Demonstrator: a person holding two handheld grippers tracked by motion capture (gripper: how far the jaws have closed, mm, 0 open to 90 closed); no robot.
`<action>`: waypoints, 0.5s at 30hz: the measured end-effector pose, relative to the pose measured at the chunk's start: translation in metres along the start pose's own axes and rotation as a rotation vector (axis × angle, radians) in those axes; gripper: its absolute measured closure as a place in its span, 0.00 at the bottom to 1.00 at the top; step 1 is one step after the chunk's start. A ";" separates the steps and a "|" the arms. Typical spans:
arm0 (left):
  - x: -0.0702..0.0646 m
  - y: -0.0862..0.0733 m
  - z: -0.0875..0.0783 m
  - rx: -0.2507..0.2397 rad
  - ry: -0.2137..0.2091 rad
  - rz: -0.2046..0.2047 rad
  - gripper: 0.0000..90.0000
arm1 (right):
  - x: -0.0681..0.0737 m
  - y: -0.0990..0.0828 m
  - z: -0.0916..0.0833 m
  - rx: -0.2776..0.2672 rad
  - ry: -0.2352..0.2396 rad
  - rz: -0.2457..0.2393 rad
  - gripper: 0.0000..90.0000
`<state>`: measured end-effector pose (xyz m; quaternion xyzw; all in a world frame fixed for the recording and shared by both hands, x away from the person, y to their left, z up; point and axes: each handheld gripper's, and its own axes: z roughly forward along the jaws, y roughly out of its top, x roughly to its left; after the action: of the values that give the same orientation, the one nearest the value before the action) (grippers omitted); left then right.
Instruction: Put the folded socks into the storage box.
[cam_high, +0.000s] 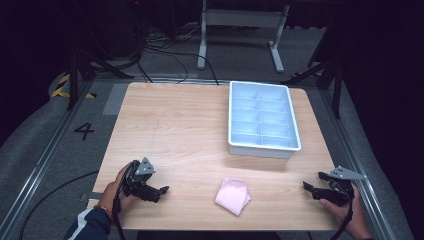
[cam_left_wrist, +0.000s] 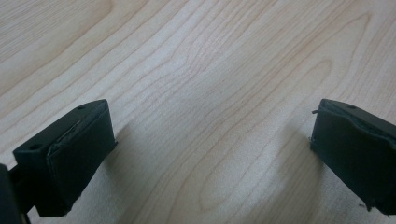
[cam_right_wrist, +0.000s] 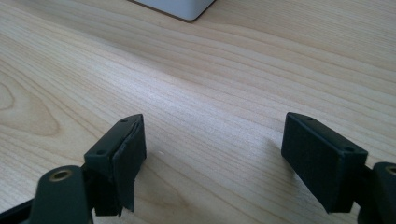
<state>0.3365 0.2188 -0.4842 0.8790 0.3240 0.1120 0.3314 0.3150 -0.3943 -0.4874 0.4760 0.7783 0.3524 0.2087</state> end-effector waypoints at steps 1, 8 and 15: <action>0.003 0.000 -0.001 0.002 -0.010 0.027 0.00 | 0.000 0.000 0.000 0.000 -0.004 0.003 0.25; 0.006 -0.005 -0.006 0.003 -0.013 0.033 0.00 | 0.000 0.000 0.000 0.002 -0.012 0.005 0.25; 0.007 -0.009 -0.009 0.005 -0.019 0.036 0.00 | 0.001 0.001 0.000 0.002 -0.017 0.015 0.25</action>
<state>0.3338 0.2324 -0.4834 0.8865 0.3053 0.1086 0.3303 0.3154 -0.3927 -0.4869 0.4849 0.7733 0.3491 0.2122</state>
